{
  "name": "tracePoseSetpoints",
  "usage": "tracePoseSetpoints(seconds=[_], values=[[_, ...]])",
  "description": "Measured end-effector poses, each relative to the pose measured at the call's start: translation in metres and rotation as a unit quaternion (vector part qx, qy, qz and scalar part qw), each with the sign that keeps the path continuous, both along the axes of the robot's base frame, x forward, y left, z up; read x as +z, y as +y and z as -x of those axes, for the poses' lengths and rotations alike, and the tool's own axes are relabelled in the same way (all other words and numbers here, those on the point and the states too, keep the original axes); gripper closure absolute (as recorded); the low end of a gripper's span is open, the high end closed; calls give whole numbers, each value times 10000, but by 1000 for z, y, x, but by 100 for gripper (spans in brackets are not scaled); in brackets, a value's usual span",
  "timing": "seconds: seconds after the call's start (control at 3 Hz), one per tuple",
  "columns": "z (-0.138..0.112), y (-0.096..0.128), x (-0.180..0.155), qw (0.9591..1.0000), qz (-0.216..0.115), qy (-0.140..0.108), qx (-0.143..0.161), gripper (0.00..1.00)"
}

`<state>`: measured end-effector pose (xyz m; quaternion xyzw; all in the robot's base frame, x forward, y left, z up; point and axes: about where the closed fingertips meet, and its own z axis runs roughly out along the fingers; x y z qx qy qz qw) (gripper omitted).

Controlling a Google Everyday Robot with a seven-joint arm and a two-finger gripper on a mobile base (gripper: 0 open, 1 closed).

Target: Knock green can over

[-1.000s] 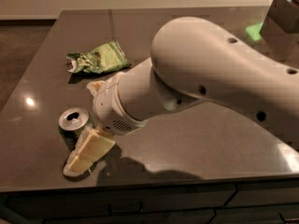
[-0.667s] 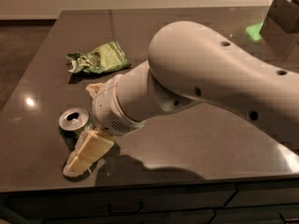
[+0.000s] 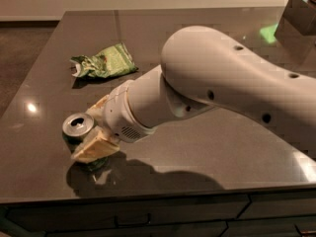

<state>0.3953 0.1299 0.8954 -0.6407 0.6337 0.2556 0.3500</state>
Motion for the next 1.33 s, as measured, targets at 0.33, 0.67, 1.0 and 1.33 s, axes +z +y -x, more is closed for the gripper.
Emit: tracePoseSetpoints(seconds=[0.33,0.67,1.0,1.33], values=[[-2,-5,5,9999,-52,119,28,62],[-27,-28,18,9987,51,502,61,92],[-55,-55,31,9968,357,703,144,100],[-75,-81,43,9934,917,665,155,100]])
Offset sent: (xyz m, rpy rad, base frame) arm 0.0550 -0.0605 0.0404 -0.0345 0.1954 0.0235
